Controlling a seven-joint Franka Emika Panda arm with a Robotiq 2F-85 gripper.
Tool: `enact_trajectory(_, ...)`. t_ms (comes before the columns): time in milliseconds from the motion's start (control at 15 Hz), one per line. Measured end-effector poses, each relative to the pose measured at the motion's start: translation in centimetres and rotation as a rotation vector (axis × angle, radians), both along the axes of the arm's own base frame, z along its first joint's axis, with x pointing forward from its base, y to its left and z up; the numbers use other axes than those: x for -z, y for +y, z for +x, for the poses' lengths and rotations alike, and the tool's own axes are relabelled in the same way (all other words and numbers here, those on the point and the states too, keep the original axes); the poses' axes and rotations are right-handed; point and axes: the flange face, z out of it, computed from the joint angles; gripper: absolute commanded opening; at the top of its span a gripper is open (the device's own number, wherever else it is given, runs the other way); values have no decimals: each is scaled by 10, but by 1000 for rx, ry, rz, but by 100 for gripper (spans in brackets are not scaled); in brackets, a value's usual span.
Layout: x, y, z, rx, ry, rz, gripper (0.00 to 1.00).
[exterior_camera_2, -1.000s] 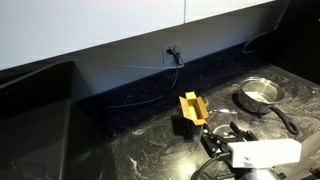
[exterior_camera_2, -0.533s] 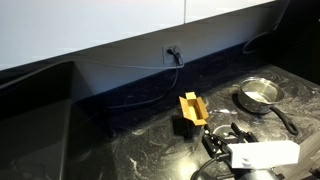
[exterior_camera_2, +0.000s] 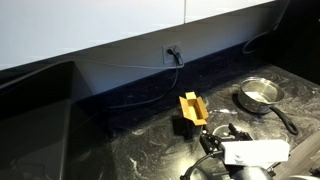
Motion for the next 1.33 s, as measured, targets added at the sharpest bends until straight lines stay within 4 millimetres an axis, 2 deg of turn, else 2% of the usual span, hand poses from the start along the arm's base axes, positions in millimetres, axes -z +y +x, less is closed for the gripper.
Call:
enact_trajectory(267,8,2,-1,-21,11,-7,100)
enact_trajectory(1333,13,2,-2,-33,19,-15,100)
